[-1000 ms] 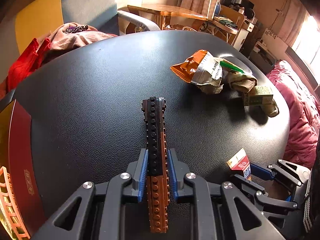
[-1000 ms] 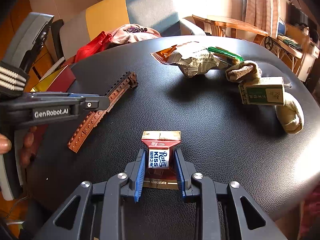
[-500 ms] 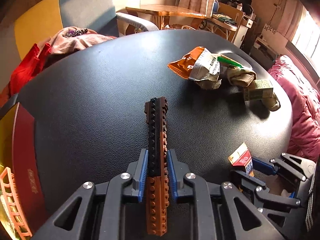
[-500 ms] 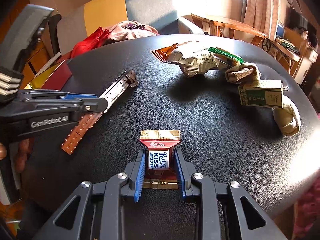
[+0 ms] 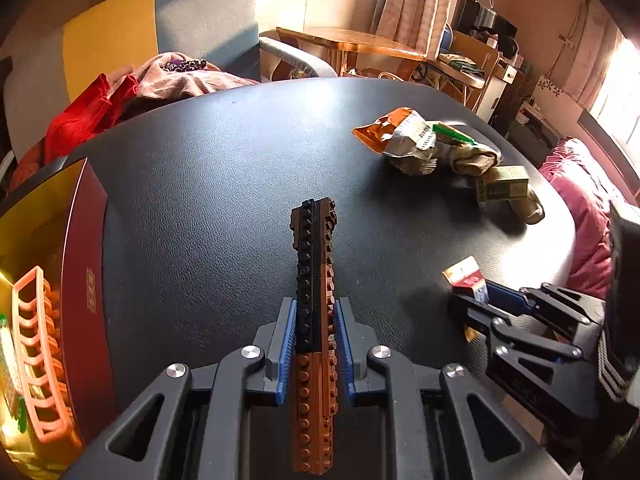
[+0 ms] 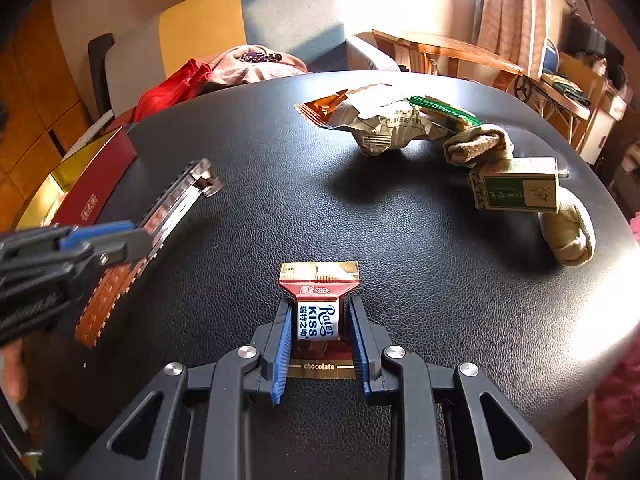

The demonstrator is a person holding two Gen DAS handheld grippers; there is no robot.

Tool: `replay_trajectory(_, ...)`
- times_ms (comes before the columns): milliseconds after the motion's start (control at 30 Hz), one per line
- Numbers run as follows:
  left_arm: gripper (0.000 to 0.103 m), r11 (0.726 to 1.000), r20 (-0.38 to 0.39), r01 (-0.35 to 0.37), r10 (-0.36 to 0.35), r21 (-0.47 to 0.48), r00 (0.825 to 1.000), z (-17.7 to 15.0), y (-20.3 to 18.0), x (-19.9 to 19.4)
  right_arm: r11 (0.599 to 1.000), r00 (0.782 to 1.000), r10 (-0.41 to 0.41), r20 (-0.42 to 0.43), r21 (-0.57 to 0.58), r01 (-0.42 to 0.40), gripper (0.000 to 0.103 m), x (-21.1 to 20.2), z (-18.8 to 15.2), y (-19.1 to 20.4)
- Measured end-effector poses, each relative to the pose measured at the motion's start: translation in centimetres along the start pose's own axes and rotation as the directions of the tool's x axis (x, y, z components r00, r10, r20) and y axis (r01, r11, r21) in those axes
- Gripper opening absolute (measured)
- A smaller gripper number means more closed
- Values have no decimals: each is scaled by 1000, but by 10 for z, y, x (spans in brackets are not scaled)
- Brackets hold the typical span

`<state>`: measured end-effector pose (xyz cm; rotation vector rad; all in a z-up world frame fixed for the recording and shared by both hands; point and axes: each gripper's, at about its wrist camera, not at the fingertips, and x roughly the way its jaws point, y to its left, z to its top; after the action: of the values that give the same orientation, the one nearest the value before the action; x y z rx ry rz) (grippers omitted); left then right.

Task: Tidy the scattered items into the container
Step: 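Carry the brown brick strip toward the gold tray with the left tool, then lower the brick strip into the gold tray and open the left tool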

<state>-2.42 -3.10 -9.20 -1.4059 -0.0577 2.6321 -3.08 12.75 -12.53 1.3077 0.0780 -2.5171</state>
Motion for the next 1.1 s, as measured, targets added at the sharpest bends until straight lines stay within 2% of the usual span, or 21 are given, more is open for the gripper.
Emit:
replay_trajectory(300, 19, 999, 94, 0, 5, -50, 996, -13, 18, -53, 999, 1000, -25, 12, -28, 25, 27, 0, -2, 5)
replay_trajectory(600, 19, 981, 148, -74, 102, -181, 984, -26, 72, -95, 999, 999, -38, 15, -27, 39, 27, 0, -3, 7)
replay_trajectory(800, 19, 942, 140, -152, 201, -298, 970, -37, 131, -111, 999, 999, -41, 11, -27, 41, 27, 1, 0, 8)
replay_trajectory(1100, 19, 875, 60, -265, 315, -406, 947, -58, 203, -106, 998, 999, -46, 10, -40, 47, 27, 2, 1, 11)
